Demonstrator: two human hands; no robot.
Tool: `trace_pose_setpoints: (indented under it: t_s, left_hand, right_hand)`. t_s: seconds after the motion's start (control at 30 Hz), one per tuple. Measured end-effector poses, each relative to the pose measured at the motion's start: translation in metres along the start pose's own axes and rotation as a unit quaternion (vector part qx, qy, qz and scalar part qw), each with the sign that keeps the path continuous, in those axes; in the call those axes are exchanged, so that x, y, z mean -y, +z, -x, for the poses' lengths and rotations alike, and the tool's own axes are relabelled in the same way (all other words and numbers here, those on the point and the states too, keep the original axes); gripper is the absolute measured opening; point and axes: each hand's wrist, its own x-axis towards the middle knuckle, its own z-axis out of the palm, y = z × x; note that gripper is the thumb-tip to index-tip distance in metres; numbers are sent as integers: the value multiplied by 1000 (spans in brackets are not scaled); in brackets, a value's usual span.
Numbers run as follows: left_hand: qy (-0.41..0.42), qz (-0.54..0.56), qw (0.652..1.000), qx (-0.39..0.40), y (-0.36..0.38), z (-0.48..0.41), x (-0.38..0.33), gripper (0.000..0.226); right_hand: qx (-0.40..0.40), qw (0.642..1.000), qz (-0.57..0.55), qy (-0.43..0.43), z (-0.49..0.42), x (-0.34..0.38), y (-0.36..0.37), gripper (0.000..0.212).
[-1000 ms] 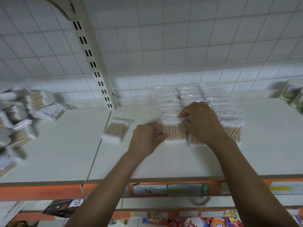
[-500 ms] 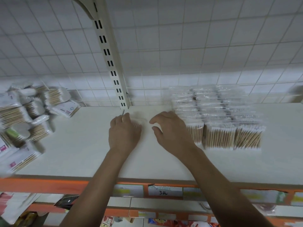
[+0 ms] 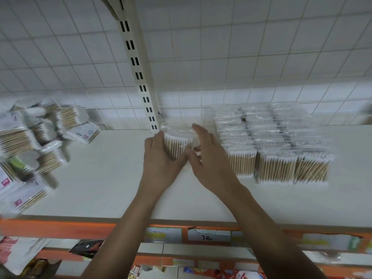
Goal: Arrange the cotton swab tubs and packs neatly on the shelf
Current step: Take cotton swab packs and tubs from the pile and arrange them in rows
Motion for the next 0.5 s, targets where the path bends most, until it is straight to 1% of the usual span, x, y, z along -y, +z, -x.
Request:
trace_pose_setpoints:
  t_s: [0.07,0.13,0.2,0.27,0.37,0.5]
  left_hand:
    - [6,42,999,26,2,3,-11,53]
    - [3,96,993,69,3,7,-22,44]
    - [2,147,983,108,5,10,-28,36]
    - [0,182,975,126,9,11,-29,33]
    - [23,169,977,126,13,12,-29,30]
    - [28,144,977,154,20,18,-32,33]
  right_hand:
    - [-51,999,-2,-11,-1,0,-8,49]
    - [-86,996,22,-24,-2,-3,-19,40]
    - [-97,994,34,-27,-1,-7,-30,33]
    - [-102,994,40,-25,2,-12,-41,30]
    - [-97,993,60,-9,9,-19,-57,25]
    - [-67,993,89,28,20,-30,-75,21]
